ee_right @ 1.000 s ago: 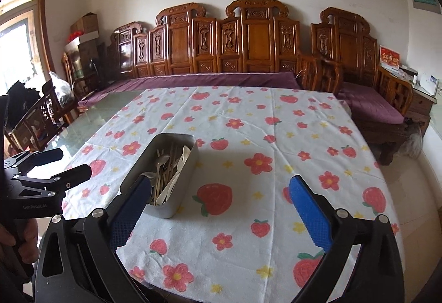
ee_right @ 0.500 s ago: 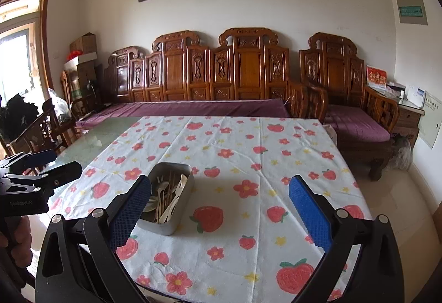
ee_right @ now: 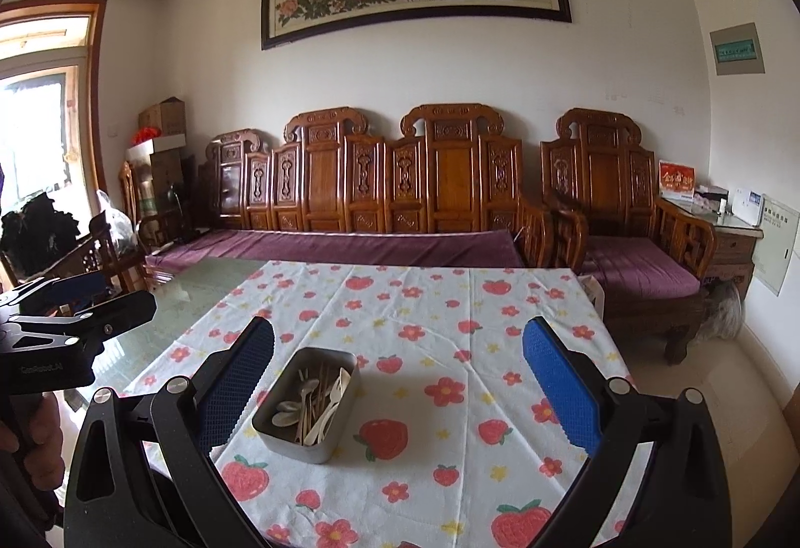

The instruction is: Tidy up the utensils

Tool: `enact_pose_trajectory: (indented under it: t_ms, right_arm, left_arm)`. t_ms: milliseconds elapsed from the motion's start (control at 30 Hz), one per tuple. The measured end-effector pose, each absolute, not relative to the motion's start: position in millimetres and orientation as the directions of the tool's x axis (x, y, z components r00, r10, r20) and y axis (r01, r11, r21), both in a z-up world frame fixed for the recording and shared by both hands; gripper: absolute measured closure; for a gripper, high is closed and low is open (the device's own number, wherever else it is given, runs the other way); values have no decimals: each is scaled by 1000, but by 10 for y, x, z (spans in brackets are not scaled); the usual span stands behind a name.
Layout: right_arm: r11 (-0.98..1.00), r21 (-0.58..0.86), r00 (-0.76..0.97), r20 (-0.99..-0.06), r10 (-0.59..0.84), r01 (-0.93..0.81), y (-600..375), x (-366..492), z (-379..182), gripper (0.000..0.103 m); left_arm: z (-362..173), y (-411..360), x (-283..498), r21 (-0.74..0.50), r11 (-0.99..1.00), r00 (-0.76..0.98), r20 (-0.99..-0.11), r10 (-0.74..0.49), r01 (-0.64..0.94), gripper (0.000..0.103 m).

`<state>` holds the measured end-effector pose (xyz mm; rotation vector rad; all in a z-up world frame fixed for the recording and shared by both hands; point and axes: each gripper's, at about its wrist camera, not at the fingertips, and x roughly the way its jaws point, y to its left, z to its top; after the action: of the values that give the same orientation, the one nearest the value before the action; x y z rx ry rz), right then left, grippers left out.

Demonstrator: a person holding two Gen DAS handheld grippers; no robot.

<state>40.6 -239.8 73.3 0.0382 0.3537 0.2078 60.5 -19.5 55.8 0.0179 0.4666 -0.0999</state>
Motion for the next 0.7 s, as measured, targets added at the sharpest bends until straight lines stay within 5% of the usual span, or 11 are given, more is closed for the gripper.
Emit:
enact_pose_trajectory:
  t_ms: [700]
  right_arm:
    - [980, 72, 942, -269, 200, -188, -2446, 191, 932, 3]
  left_arm:
    - [782, -154, 383, -6, 998, 926, -372, -64, 67, 8]
